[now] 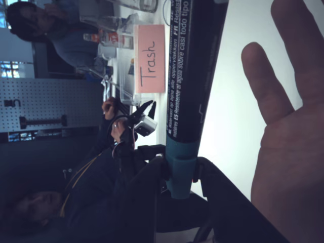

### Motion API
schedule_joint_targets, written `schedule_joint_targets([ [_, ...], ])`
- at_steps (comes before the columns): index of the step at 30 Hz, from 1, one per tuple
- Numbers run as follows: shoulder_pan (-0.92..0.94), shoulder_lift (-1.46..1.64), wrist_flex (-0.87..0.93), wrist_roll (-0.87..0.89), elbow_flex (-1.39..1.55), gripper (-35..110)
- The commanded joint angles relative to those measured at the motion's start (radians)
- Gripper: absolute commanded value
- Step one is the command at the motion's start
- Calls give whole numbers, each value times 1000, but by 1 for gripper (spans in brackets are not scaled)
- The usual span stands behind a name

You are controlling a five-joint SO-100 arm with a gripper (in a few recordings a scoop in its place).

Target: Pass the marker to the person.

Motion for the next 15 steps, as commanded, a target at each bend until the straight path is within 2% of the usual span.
schedule_joint_targets([
  [1,-5,-41,110,69,-198,-5],
  [7,57,-58,258,152,-245,-5],
  [15,133,-71,314,190,-241,-5],
])
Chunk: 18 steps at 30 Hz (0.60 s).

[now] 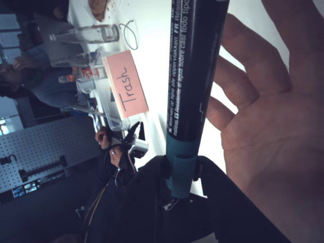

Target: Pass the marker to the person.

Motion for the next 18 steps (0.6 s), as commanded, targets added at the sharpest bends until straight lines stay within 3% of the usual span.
schedule_joint_targets([
  [1,20,9,23,18,-31,-5],
  [18,-17,-3,-141,256,32,-5],
])
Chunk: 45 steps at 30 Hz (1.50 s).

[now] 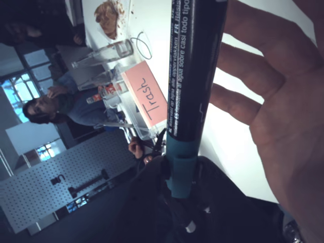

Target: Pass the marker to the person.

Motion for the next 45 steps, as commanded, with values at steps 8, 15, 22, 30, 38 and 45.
schedule_joint_targets([
  [8,-78,-2,-31,255,72,-5],
  [15,-75,-6,-43,270,101,-5],
  [22,-72,-18,-81,245,87,-5],
  [30,-77,-18,-60,255,104,47],
  [38,-86,-18,-60,247,97,58],
  [45,-78,-17,-54,245,94,58],
])
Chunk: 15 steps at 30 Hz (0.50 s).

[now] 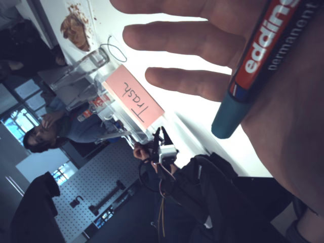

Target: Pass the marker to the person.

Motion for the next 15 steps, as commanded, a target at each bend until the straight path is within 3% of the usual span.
schedule_joint_targets([
  [1,-5,14,3,-15,-18,58],
  [15,51,21,20,-71,-35,58],
])
